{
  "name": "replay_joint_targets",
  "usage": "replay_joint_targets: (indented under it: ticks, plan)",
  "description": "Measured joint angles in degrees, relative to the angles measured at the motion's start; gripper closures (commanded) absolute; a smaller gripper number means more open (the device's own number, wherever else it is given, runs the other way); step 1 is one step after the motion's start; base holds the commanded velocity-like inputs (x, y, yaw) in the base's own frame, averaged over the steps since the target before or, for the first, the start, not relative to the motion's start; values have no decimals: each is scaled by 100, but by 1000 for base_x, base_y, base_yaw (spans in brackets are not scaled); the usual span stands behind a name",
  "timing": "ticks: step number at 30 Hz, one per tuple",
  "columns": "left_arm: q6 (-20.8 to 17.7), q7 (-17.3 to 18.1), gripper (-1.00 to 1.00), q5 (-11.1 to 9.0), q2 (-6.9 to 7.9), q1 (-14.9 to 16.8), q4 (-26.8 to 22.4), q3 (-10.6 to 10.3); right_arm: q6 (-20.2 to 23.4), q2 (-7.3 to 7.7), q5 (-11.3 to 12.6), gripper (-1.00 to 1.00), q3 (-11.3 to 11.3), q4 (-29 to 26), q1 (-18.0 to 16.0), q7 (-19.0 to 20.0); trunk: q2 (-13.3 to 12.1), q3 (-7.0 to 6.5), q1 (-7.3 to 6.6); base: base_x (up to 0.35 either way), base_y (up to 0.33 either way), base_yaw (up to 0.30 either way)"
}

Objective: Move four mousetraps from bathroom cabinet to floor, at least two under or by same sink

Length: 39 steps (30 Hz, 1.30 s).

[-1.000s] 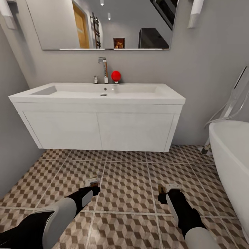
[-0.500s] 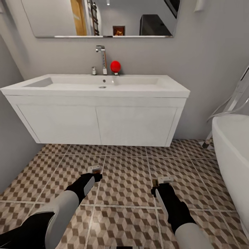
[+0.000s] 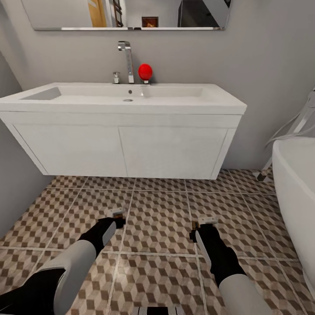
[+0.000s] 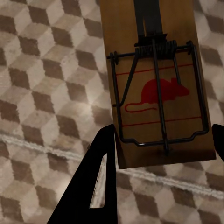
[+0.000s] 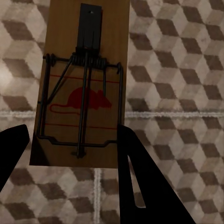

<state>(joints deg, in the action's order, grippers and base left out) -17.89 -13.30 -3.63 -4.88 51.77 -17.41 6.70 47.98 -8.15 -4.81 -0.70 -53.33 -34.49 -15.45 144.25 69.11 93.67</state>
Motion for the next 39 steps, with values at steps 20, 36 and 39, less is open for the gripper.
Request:
replay_joint_targets:
  ticks: [20, 36, 39]
  plan:
    - [68, -1, 100, -1, -8, 0, -120, -12, -3, -9, -14, 100, -11, 3, -3, -2, 0, 0, 0, 0, 0, 0]
    - [6, -3, 100, -9, -35, 0, -181, -202, -3, -4, -15, 100, -11, -15, -3, 18, 0, 0, 0, 0, 0, 0]
    - [6, -3, 100, -10, -61, 0, -182, -237, -3, -3, -15, 100, -11, -17, -3, 20, 0, 0, 0, 0, 0, 0]
